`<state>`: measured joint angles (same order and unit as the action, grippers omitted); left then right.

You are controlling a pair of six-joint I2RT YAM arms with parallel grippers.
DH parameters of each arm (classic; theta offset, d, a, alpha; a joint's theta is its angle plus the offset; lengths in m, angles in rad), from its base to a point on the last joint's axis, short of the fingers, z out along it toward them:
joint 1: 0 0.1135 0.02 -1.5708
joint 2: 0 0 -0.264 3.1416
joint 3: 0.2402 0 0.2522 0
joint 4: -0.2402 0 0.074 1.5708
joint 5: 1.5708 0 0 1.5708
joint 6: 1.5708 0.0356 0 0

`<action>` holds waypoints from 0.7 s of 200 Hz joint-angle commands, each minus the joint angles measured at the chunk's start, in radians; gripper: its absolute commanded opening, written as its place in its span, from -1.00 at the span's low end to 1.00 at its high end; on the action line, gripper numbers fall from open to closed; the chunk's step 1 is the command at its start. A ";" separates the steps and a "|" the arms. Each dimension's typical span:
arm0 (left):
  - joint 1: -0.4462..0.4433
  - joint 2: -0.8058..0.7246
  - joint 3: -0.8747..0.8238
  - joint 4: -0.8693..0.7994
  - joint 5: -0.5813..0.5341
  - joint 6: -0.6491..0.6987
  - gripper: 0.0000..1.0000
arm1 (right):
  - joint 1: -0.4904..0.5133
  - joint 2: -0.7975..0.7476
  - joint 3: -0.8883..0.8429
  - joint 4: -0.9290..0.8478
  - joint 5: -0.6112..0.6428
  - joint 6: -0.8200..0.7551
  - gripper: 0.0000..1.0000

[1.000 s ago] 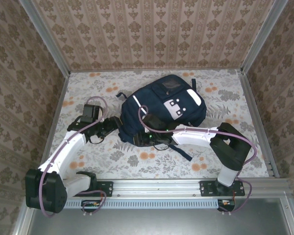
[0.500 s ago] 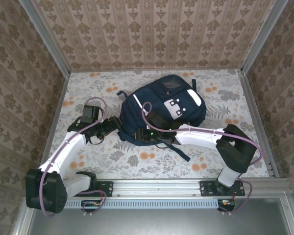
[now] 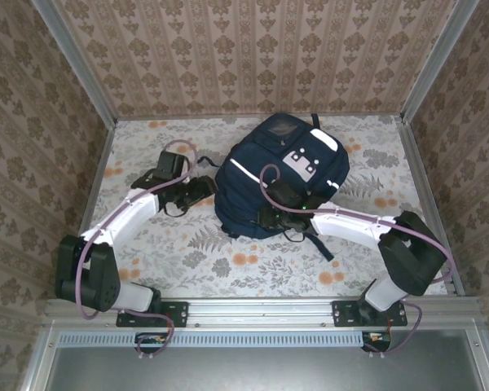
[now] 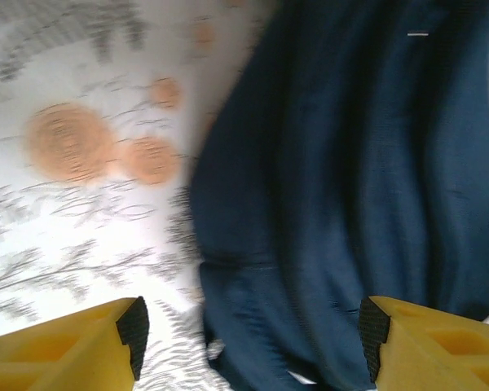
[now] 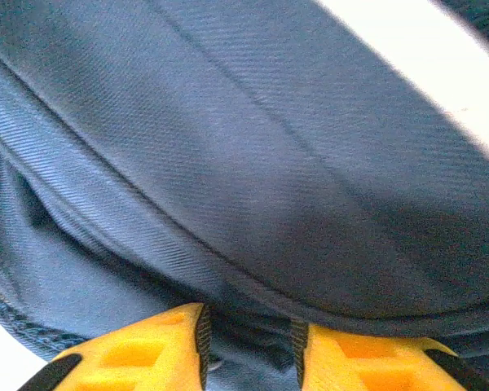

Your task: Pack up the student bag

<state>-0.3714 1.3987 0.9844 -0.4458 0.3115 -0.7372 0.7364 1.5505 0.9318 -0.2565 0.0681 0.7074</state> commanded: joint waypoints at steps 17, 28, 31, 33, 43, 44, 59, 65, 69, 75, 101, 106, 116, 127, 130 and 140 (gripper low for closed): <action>-0.078 0.097 0.133 0.062 0.031 -0.049 0.41 | -0.031 -0.108 -0.033 -0.053 0.019 -0.058 -0.34; -0.101 0.131 0.155 0.076 0.038 -0.082 0.39 | -0.036 -0.131 -0.042 -0.054 0.018 -0.057 -0.34; -0.113 0.139 0.161 0.080 0.038 -0.088 0.39 | -0.037 -0.137 -0.046 -0.054 0.018 -0.057 -0.34; -0.116 0.145 0.164 0.080 0.038 -0.095 0.39 | -0.038 -0.141 -0.048 -0.054 0.017 -0.056 -0.34; -0.132 0.173 0.187 0.086 0.035 -0.123 0.38 | -0.043 -0.153 -0.059 -0.053 0.015 -0.054 -0.34; -0.133 0.175 0.188 0.088 0.035 -0.125 0.38 | -0.043 -0.154 -0.061 -0.053 0.015 -0.053 -0.34; -0.154 0.218 0.212 0.107 0.043 -0.160 0.33 | -0.049 -0.194 -0.078 -0.048 0.013 -0.051 -0.34; -0.161 0.233 0.218 0.116 0.047 -0.173 0.31 | -0.053 -0.202 -0.085 -0.046 0.013 -0.049 -0.34; -0.166 0.242 0.224 0.121 0.050 -0.184 0.29 | -0.054 -0.207 -0.088 -0.046 0.012 -0.049 -0.34; -0.172 0.254 0.228 0.128 0.051 -0.196 0.28 | -0.058 -0.216 -0.096 -0.044 0.011 -0.049 -0.34; -0.190 0.296 0.246 0.167 0.055 -0.239 0.16 | -0.070 -0.239 -0.130 -0.025 -0.001 -0.047 -0.35; -0.191 0.304 0.250 0.171 0.054 -0.244 0.13 | -0.071 -0.241 -0.135 -0.022 -0.006 -0.046 -0.35; -0.196 0.314 0.261 0.178 0.052 -0.249 0.07 | -0.073 -0.244 -0.144 -0.015 -0.011 -0.046 -0.36; -0.198 0.323 0.269 0.181 0.047 -0.254 -0.01 | -0.074 -0.249 -0.155 -0.009 -0.013 -0.046 -0.36; -0.199 0.326 0.271 0.182 0.045 -0.256 -0.03 | -0.074 -0.252 -0.157 -0.007 -0.013 -0.046 -0.37; -0.199 0.331 0.270 0.193 0.040 -0.269 -0.15 | -0.074 -0.259 -0.166 -0.003 -0.013 -0.046 -0.37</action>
<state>-0.5579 1.7115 1.2137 -0.3130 0.3477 -0.9630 0.6674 1.3273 0.7929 -0.2749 0.0673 0.6724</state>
